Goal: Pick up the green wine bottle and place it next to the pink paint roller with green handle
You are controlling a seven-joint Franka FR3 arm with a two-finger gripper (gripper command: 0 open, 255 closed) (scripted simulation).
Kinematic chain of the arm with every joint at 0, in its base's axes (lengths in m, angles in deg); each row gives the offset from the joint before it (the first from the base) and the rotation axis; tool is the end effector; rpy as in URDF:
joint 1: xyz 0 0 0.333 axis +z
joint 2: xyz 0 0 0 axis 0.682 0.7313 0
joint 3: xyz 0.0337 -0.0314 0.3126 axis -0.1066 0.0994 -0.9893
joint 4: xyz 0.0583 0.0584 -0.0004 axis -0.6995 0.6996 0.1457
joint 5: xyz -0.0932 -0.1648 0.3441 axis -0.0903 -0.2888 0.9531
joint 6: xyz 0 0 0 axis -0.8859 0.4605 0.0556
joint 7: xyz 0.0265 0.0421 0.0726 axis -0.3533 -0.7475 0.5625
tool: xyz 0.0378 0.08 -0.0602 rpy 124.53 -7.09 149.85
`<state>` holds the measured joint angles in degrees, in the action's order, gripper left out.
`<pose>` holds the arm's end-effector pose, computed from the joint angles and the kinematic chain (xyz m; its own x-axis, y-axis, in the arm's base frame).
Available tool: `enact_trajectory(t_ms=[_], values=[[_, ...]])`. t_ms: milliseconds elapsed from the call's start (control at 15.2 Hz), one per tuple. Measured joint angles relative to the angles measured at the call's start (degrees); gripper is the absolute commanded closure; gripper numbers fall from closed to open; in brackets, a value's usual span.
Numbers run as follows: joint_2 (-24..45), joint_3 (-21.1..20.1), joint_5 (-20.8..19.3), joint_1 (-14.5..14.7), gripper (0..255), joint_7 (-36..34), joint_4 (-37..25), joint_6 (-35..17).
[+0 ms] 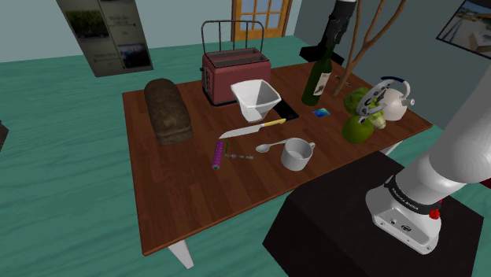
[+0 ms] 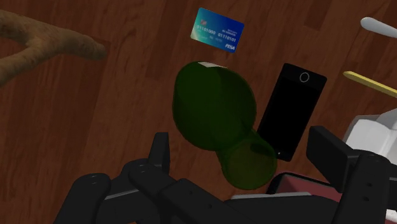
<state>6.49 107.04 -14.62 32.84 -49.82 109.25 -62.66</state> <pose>0.5554 -0.2837 0.4656 0.9893 0.1012 -0.1048 0.0970 -0.9943 -0.0450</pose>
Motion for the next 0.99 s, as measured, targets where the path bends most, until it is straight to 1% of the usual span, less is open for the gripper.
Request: enact_trajectory(t_ms=[330,396,990], values=[[-0.06,0.00,-0.01,0.01,0,0.01,0.32,-0.29],[-0.06,0.00,-0.01,0.01,255,0.01,0.32,-0.29],[-0.07,0.01,-0.01,0.00,255,0.02,0.30,-0.30]])
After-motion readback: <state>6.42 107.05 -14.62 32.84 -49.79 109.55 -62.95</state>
